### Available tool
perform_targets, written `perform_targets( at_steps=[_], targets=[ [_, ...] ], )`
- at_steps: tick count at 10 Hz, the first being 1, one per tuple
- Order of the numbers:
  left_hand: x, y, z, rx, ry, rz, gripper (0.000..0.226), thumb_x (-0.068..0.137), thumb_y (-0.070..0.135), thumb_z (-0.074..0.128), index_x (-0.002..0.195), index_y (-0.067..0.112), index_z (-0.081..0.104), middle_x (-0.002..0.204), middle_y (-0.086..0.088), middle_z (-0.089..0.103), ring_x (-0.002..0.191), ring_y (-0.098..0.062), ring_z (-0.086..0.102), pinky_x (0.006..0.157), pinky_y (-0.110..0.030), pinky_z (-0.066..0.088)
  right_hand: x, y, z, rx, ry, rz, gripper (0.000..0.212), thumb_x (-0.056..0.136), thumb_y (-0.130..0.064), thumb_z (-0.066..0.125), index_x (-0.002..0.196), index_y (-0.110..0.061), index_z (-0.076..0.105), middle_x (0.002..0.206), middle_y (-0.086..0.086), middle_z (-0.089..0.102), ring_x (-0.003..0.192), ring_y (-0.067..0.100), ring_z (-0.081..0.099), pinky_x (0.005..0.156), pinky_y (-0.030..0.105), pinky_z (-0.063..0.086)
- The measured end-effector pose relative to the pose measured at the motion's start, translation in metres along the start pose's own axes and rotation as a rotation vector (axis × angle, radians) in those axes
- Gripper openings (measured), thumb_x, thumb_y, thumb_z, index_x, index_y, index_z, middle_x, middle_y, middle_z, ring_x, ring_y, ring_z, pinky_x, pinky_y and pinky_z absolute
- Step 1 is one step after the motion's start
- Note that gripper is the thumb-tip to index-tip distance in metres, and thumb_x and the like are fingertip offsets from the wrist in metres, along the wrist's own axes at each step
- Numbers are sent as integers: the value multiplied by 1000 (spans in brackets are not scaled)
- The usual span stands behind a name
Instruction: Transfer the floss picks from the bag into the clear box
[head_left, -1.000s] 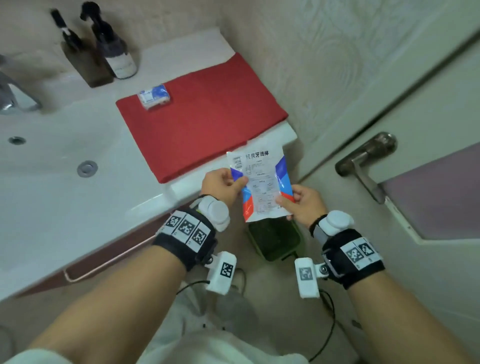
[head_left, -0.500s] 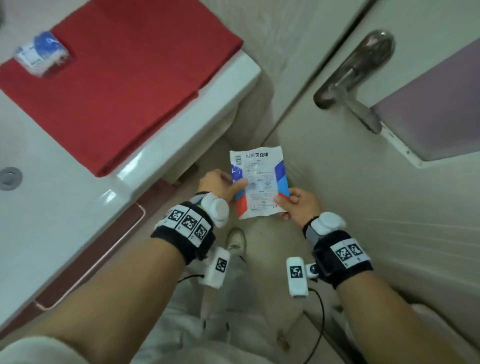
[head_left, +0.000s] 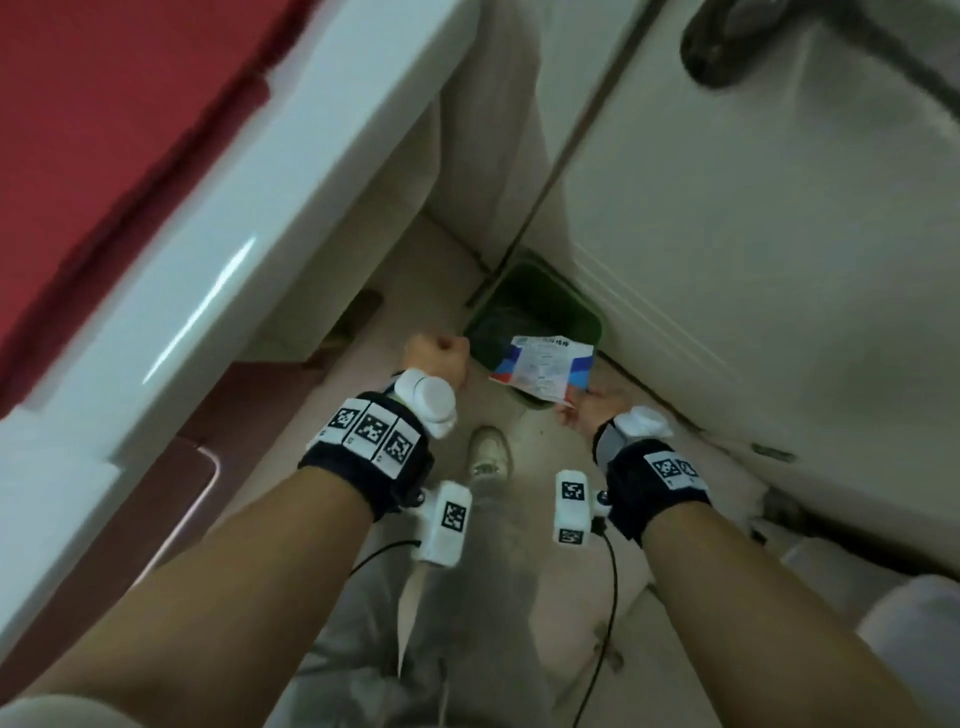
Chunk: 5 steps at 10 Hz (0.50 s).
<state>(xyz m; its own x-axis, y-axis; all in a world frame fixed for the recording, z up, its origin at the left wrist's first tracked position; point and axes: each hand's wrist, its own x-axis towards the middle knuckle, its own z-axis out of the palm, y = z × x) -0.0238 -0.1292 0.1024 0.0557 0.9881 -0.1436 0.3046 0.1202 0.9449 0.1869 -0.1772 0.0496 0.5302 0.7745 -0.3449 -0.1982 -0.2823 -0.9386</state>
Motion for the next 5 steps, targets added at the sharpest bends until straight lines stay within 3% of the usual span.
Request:
perform_targets(
  at_steps=[1,2,3,4,5],
  targets=[
    [-14,20,-2,-34,-1,14,23,83,31,48,70,14,56,77,-15,71,69,-34,68,64,-43,57,13,-5,4,46,-24,51,20,97,-2,53,80,-11,53,57,7,62,46,12,56,43,21,45],
    [-19,34,4,-64,-29,24,21,95,19,46,77,14,56,70,-5,67,59,-22,62,56,-25,49,31,-8,-3,89,-45,69,17,99,-5,51,85,-15,49,93,12,55,72,16,58,57,25,54],
    [-14,40,14,-65,-49,68,21,95,17,47,77,15,56,67,-3,67,57,-21,63,54,-24,47,37,-16,-14,25,-105,82,18,100,-12,51,117,-12,45,117,14,51,81,18,61,68,29,58],
    [-19,49,20,-67,-54,67,17,94,16,48,81,13,58,66,-4,67,56,-21,63,48,-21,46,41,-19,-19,-93,-97,36,47,100,-11,48,143,-8,32,133,19,49,86,22,60,87,39,56],
    [-22,48,25,-83,-47,80,16,94,13,48,81,12,59,67,-5,67,55,-20,61,41,-17,43,41,-16,-14,-129,-94,13,52,98,-6,49,146,-6,29,139,22,49,97,27,59,80,36,57]
  ],
)
